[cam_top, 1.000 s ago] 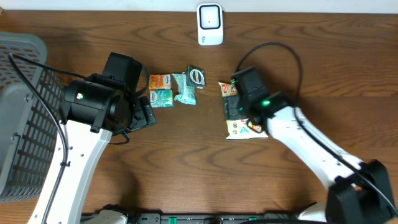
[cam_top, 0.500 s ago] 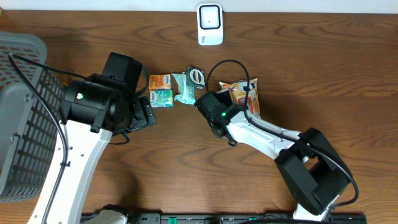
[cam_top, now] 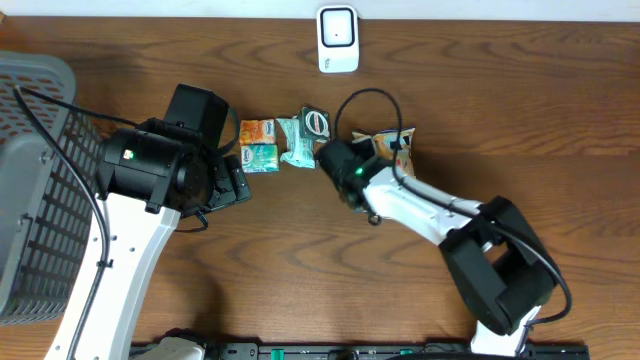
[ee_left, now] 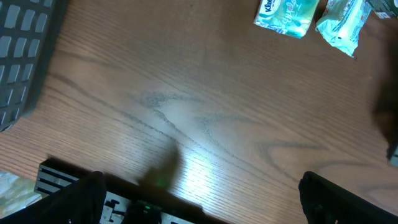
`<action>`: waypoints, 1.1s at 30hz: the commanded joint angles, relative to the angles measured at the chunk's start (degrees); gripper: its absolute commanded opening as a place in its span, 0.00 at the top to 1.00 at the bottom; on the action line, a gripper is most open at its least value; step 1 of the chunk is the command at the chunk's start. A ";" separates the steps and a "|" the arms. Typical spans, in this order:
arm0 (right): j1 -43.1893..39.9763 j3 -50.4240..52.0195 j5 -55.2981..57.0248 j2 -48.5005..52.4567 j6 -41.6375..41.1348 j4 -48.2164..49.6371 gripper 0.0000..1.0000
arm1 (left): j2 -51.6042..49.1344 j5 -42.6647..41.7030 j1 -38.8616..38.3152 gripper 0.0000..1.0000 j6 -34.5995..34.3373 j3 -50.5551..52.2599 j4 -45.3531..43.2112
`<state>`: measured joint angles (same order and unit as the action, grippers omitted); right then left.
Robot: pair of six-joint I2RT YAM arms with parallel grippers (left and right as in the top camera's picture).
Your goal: Scan the item barcode
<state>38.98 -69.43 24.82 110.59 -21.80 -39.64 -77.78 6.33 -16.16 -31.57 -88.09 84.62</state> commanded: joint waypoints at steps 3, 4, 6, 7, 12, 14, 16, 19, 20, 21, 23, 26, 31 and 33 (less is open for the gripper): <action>-5.49 -6.23 -25.57 -6.43 3.76 -1.99 0.99 | 0.31 0.15 0.24 0.02 -0.68 0.07 0.17; -6.91 -6.64 -30.91 -7.78 5.68 -1.73 0.99 | 0.31 0.15 0.24 0.03 -0.68 0.07 0.17; -10.14 -6.67 -42.34 -10.45 8.85 -0.83 0.99 | 0.31 0.15 0.24 0.02 -0.68 0.07 0.17; -11.69 -6.67 -47.45 -11.32 10.12 -0.68 0.99 | 0.31 0.15 0.24 0.02 -0.68 0.07 0.17; -19.74 -6.12 -70.25 -11.63 13.84 -0.33 0.99 | 0.31 0.15 0.24 0.02 -0.68 0.07 0.17; -22.47 -4.76 -77.37 -10.95 13.99 0.76 0.99 | 0.31 0.15 0.24 0.02 -0.68 0.07 0.15; -24.83 -1.99 -86.40 -10.03 14.19 4.20 0.99 | 0.31 0.15 0.24 0.02 -0.68 0.07 0.17; -27.08 3.17 -93.35 -8.98 13.14 10.03 0.99 | 0.31 0.15 0.24 0.03 -0.68 0.07 0.15; -27.85 5.07 -92.37 -8.59 11.39 11.37 0.99 | 0.31 0.15 0.24 0.02 -0.68 0.07 0.17; -28.61 6.64 -91.17 -8.55 9.84 12.37 0.99 | 0.31 0.15 0.24 0.02 -0.68 0.07 0.15; -30.45 9.31 -86.44 -8.46 7.15 13.77 0.99 | 0.31 0.15 0.24 0.03 -0.68 0.07 0.15; -33.92 10.58 -75.91 -8.46 4.22 12.50 0.99 | 0.31 0.15 0.24 0.02 -0.68 0.07 0.17; -38.75 9.88 -67.43 -8.72 3.61 9.40 0.76 | 0.31 0.15 0.24 0.02 -0.68 0.07 0.17; -40.37 8.22 -65.72 -8.72 3.78 6.54 0.73 | 0.31 0.15 0.24 0.02 -0.68 0.07 0.15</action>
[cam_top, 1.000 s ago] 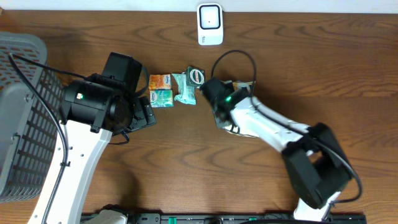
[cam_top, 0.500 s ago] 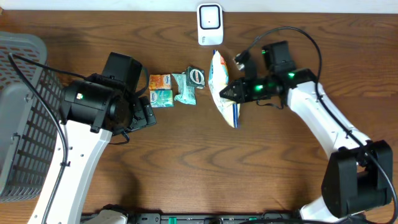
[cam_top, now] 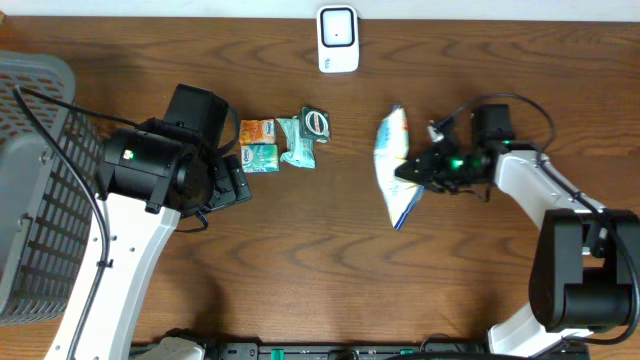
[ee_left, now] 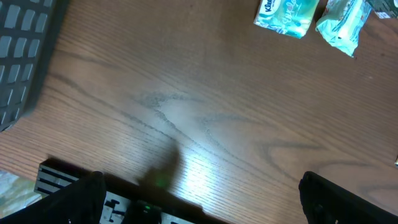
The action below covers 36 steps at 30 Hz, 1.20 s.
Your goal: Scan the item barcode
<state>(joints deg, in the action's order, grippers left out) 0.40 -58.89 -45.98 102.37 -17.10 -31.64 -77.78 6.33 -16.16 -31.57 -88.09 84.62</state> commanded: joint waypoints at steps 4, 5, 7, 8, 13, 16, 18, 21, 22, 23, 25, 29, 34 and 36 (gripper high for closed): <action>-3.37 -7.96 10.32 -0.52 1.92 -9.86 0.71 | 0.31 0.15 0.24 0.02 -0.68 0.07 0.17; -3.39 -9.55 12.70 -0.52 2.27 -12.13 0.70 | 0.31 0.15 0.24 0.03 -0.68 0.07 0.17; -3.19 -12.63 17.90 -0.52 3.08 -16.50 0.69 | 0.31 0.15 0.24 0.03 -0.68 0.07 0.17; -2.97 -13.70 19.82 -0.52 3.58 -17.90 0.67 | 0.31 0.15 0.24 0.03 -0.68 0.07 0.17; -2.21 -15.30 23.52 -0.52 5.25 -19.56 0.57 | 0.31 0.15 0.24 0.02 -0.68 0.07 0.17; -2.16 -15.30 23.34 -0.52 5.20 -19.28 0.53 | 0.31 0.15 0.24 0.02 -0.68 0.07 0.17; -2.19 -15.30 22.75 -0.52 5.18 -18.97 0.44 | 0.31 0.15 0.24 0.02 -0.68 0.07 0.17; -2.16 -15.28 20.13 -0.50 5.33 -18.91 0.20 | 0.31 0.15 0.24 0.02 -0.68 0.07 0.15; -2.12 -15.26 18.25 -0.50 6.29 -18.91 0.13 | 0.31 0.15 0.24 0.02 -0.68 0.07 0.17; -2.05 -15.26 16.00 -0.50 7.87 -18.91 0.08 | 0.31 0.15 0.24 0.02 -0.68 0.07 0.17; -1.95 -15.26 10.95 -0.50 11.28 -18.91 0.04 | 0.31 0.15 0.24 0.02 -0.68 0.07 0.17; -1.97 -15.30 5.86 -0.50 11.96 -17.99 0.05 | 0.31 0.15 0.24 0.02 -0.68 0.07 0.17; -1.64 -15.30 4.50 -0.50 10.34 -15.10 0.05 | 0.31 0.15 0.24 0.02 -0.68 0.07 0.17; -0.92 -15.28 6.03 -0.50 10.34 -14.38 0.03 | 0.31 0.15 0.24 0.02 -0.68 0.07 0.17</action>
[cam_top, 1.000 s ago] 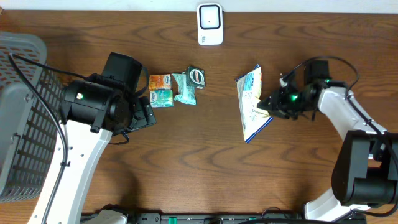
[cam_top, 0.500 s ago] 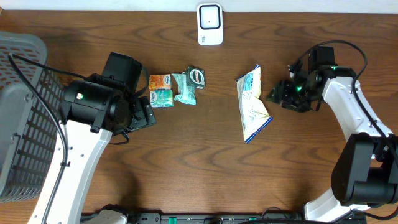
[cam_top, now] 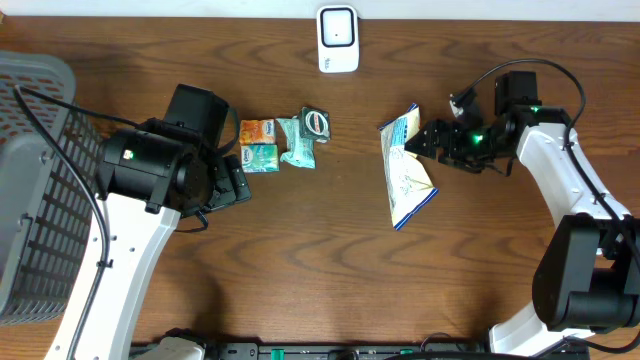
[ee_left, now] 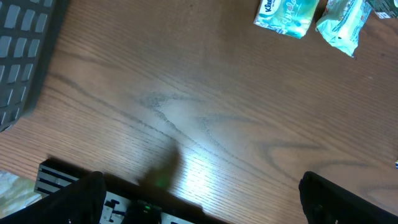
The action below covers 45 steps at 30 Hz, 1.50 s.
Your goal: Scan the item barcode
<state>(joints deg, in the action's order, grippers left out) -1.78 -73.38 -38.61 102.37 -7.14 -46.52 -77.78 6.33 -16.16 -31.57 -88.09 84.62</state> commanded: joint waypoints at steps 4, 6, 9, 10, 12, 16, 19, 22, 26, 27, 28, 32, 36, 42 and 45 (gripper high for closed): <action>3.72 -0.66 5.75 -0.46 0.33 0.70 0.02 | 0.31 0.15 0.24 0.02 -0.68 0.07 0.17; 5.73 0.00 8.04 -0.44 0.31 1.33 0.01 | 0.31 0.15 0.24 0.02 -0.68 0.07 0.17; 9.03 1.95 10.32 -0.44 -0.09 4.37 0.01 | 0.31 0.15 0.24 0.02 -0.68 0.07 0.17; 9.90 2.45 13.31 -0.44 -1.75 5.05 0.01 | 0.31 0.15 0.24 0.02 -0.68 0.07 0.17; 11.19 3.26 20.96 -0.44 -7.06 5.70 0.01 | 0.31 0.15 0.24 0.02 -0.68 0.07 0.17; 11.80 4.48 23.10 -0.42 -9.09 7.41 0.01 | 0.31 0.15 0.24 0.03 -0.68 0.07 0.17; 11.80 5.60 23.47 -0.33 -9.09 8.22 0.01 | 0.31 0.15 0.24 0.02 -0.68 0.07 0.17; 11.91 7.37 22.97 -0.33 -9.09 9.81 0.07 | 0.31 0.15 0.24 0.02 -0.68 0.07 0.17; 12.00 9.16 20.85 -0.33 -8.66 11.21 0.22 | 0.31 0.15 0.24 0.02 -0.68 0.07 0.17; 12.00 9.20 20.41 -0.33 -8.63 11.21 0.39 | 0.31 0.15 0.24 0.02 -0.68 0.07 0.17; 12.00 9.20 19.82 -0.33 -8.66 11.23 0.49 | 0.31 0.15 0.24 0.02 -0.68 0.07 0.17; 11.82 8.90 13.40 -0.37 -8.66 12.28 0.82 | 0.31 0.15 0.24 0.02 -0.68 0.07 0.17; 10.95 7.17 5.77 -0.74 -8.70 11.50 0.85 | 0.31 0.15 0.24 0.03 -0.68 0.07 0.17; 9.18 4.48 -11.82 -2.21 -8.66 11.85 0.89 | 0.31 0.15 0.24 0.02 -0.68 0.07 0.17; 8.17 4.42 -19.69 -3.06 -8.70 14.78 0.90 | 0.31 0.15 0.24 0.02 -0.68 0.07 0.17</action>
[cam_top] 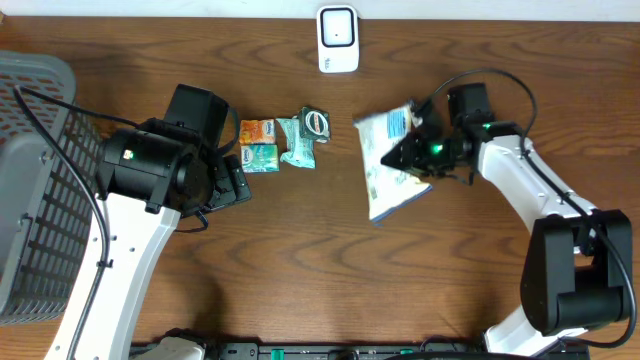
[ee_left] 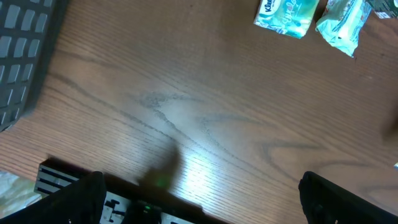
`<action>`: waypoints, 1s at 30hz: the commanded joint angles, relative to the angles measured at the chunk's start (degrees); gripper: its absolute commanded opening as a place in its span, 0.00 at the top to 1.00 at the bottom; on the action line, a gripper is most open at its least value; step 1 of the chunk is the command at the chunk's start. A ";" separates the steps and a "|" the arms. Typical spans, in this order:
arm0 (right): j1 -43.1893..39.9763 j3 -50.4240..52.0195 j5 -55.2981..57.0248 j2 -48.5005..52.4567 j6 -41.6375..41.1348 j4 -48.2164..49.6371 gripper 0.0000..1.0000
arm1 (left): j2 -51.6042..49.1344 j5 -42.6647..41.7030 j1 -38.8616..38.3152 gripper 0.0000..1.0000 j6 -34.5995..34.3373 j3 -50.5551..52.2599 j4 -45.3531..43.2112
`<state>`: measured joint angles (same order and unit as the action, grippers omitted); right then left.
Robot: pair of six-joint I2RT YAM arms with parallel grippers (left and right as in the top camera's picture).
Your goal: Scan the item barcode
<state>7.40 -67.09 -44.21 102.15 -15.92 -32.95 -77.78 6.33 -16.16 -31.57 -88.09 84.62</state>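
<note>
My right gripper (cam_top: 413, 152) is shut on a large white-and-blue snack bag (cam_top: 385, 168), held tilted right of the table's middle with its broad pale face up. The white scanner (cam_top: 338, 40) stands at the far edge, up and left of the bag. Over bare wood at the left, my left gripper (ee_left: 200, 182) is open with nothing between its fingers (ee_left: 326, 198). No barcode can be made out on the bag.
An orange packet (cam_top: 258, 130), a teal tissue packet (ee_left: 286, 15), a green wrapper (ee_left: 340, 27) and a round item (cam_top: 316, 121) lie clustered left of the bag. A grey basket (cam_top: 30, 190) stands at the left edge.
The right gripper and the bag have shifted left, and the bag has turned so more of its pale face shows. The left arm and the small packets have not moved.
The right gripper first reached down at the bag lying beside the packet cluster. Then it held the bag lifted out to the right, edge-on. Then the bag was opened toward the camera, and now it sits further left, below the scanner's right side.
</note>
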 commanded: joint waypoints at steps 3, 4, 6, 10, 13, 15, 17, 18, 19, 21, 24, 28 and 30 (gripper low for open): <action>-2.58 -1.88 -22.18 -3.10 0.07 3.76 0.89 | 0.31 0.15 0.24 0.02 -0.68 0.07 0.17; -3.17 -1.88 -25.64 -3.10 0.07 4.92 0.89 | 0.31 0.15 0.24 0.02 -0.68 0.07 0.17; -4.09 -1.88 -31.47 -3.10 0.09 7.72 0.89 | 0.31 0.15 0.24 0.02 -0.68 0.07 0.17; -4.35 -1.88 -35.32 -3.10 0.07 11.41 0.88 | 0.31 0.15 0.24 0.02 -0.68 0.07 0.17; -4.35 -1.88 -37.42 -3.10 -1.46 13.62 0.87 | 0.31 0.15 0.24 0.02 -0.68 0.07 0.17; -4.35 -1.88 -37.40 -3.10 -5.90 15.63 0.88 | 0.31 0.15 0.24 0.03 -0.68 0.07 0.17; -4.31 -1.88 -37.40 -3.10 -10.80 18.38 0.88 | 0.31 0.15 0.24 0.02 -0.68 0.07 0.15; -4.26 -1.88 -37.40 -3.10 -13.60 20.20 0.89 | 0.31 0.15 0.24 0.02 -0.68 0.07 0.17; -4.20 -1.88 -37.38 -3.10 -16.13 21.68 0.90 | 0.31 0.15 0.24 0.02 -0.68 0.07 0.17; -3.96 -1.88 -37.27 -3.10 -20.81 24.48 0.91 | 0.31 0.15 0.24 0.02 -0.68 0.07 0.17; -3.37 -1.88 -36.63 -3.10 -25.83 28.41 0.93 | 0.31 0.15 0.24 0.03 -0.68 0.07 0.17; -2.73 -1.88 -33.03 -3.10 -33.46 29.38 0.99 | 0.31 0.15 0.24 0.02 -0.68 0.07 0.17; -2.19 -1.86 -31.69 -3.10 -34.25 29.44 0.99 | 0.31 0.15 0.24 0.02 -0.68 0.07 0.17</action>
<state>4.47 -67.57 -76.60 100.97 -43.92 -3.81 -77.78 6.33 -16.16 -31.57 -88.03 84.62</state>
